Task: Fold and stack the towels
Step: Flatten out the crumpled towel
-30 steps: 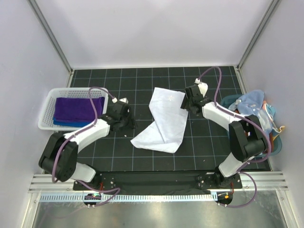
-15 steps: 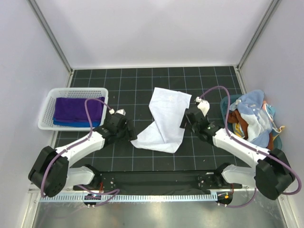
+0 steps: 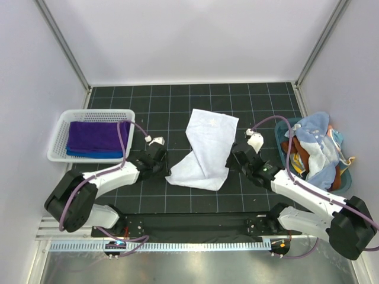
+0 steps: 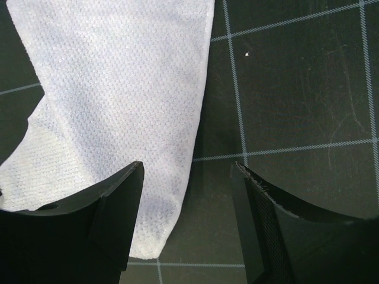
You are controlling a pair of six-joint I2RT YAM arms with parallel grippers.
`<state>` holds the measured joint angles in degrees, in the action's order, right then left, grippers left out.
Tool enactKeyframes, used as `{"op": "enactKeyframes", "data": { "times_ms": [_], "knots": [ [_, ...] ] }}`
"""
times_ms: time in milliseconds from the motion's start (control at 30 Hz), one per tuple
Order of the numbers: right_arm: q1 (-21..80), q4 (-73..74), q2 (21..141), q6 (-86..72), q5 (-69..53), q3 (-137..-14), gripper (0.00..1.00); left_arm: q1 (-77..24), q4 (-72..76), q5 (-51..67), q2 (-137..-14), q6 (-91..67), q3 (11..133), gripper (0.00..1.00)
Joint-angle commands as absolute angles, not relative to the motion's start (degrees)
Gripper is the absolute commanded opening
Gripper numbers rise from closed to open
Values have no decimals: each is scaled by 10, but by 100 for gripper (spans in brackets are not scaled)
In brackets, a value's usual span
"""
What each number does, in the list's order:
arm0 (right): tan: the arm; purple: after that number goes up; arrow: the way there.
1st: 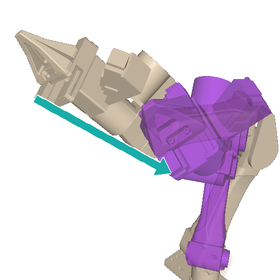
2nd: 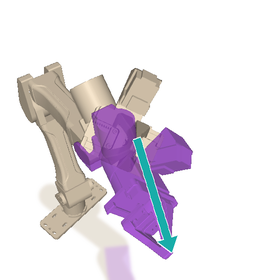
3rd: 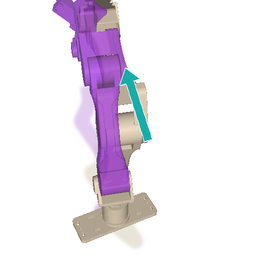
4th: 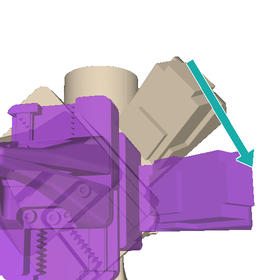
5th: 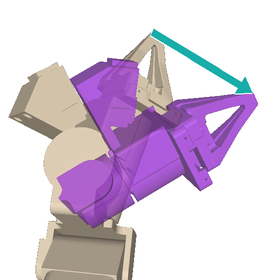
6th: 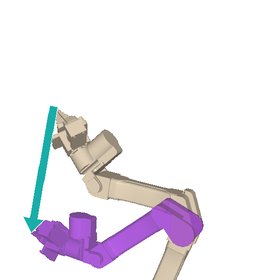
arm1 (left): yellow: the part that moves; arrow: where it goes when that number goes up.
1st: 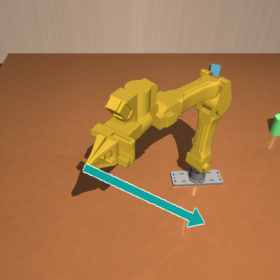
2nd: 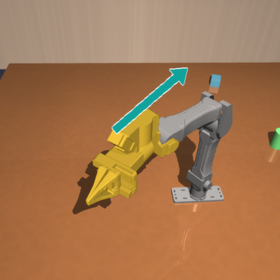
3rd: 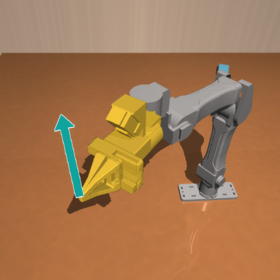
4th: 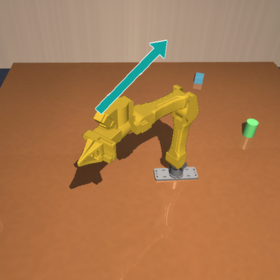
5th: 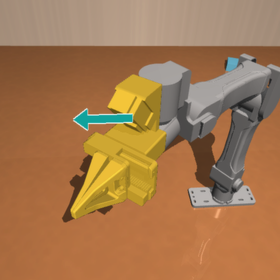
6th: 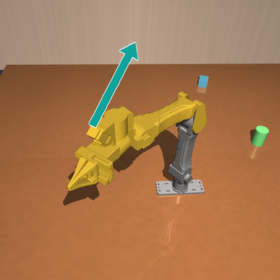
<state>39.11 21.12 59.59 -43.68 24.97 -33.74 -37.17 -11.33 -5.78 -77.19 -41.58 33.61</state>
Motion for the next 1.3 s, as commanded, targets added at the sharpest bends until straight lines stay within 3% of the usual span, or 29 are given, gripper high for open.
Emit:
{"op": "enactKeyframes", "data": {
  "times_ms": [0,33,200,433,900,1133,1267],
  "knots": [
    [399,214,581,-446,269,-331,67,-385,-114,-65,-809,-409,345,34],
    [399,212,584,-444,270,-331,68,-388,-118,-65,-811,-410,349,24],
    [400,195,641,-430,258,-355,68,-401,-175,-75,-786,-442,352,0],
    [399,134,760,-409,250,-416,69,-407,-266,-78,-657,-512,334,0],
    [292,106,1005,-353,215,-593,70,-420,-388,-45,-548,-566,307,0],
    [273,126,1066,-320,208,-663,70,-419,-387,-30,-570,-538,332,0],
    [272,133,1018,-324,195,-648,70,-420,-374,-25,-600,-510,367,0]
  ]
}}
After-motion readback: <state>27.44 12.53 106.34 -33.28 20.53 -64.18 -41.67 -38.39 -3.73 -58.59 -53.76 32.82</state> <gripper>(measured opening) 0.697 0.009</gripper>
